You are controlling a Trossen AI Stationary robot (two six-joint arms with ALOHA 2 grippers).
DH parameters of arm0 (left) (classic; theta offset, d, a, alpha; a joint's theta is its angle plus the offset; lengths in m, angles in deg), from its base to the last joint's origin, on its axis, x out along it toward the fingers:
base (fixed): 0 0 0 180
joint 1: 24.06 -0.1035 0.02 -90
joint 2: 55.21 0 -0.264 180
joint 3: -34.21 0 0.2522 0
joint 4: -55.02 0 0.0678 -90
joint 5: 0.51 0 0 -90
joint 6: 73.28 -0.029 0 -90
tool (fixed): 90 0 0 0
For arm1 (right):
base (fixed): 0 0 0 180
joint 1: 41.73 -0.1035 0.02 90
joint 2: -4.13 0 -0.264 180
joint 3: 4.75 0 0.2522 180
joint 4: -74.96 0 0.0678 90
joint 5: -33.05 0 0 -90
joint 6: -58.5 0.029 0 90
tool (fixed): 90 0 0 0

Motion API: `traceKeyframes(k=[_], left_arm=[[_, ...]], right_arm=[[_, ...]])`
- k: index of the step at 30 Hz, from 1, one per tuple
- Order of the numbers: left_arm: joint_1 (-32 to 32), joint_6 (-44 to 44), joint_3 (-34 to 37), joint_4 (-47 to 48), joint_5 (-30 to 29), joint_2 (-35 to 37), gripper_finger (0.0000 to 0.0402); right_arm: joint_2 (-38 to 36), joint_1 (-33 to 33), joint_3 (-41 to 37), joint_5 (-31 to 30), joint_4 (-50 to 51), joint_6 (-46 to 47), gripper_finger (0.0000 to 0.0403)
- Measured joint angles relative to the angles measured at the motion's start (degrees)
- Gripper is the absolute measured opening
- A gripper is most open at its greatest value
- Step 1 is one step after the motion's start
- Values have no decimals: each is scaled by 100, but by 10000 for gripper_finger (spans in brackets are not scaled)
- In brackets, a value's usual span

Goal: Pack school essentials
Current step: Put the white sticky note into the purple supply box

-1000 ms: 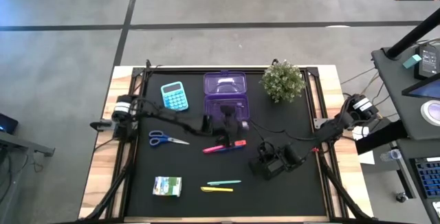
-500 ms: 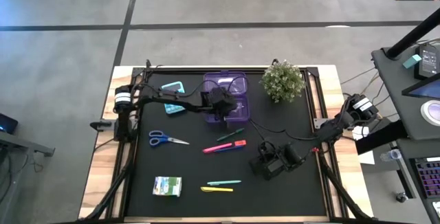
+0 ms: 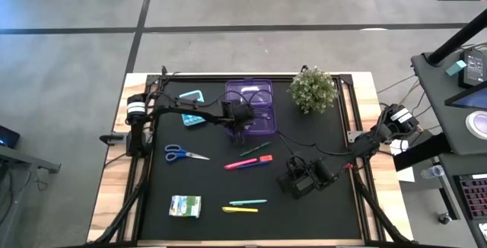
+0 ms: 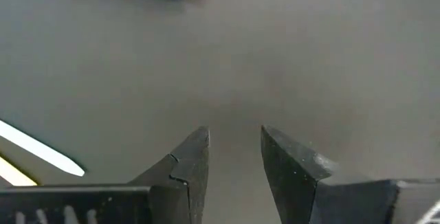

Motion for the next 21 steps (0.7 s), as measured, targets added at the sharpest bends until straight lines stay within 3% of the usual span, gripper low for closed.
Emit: traceKeyframes(k=[5,12,18,21], left_arm=[[1,1,-2,-8,-138,0,18],[1,6,-15,180,-261,0,100],[-28,-305,-49,77,-1789,0,152],[-60,-545,-79,110,-2036,74,159]], right_arm=[[0,0,2,-84,-2,44,121],[0,0,2,-84,-4,45,121],[0,0,4,-82,-14,45,121],[0,0,4,-81,-17,45,121]])
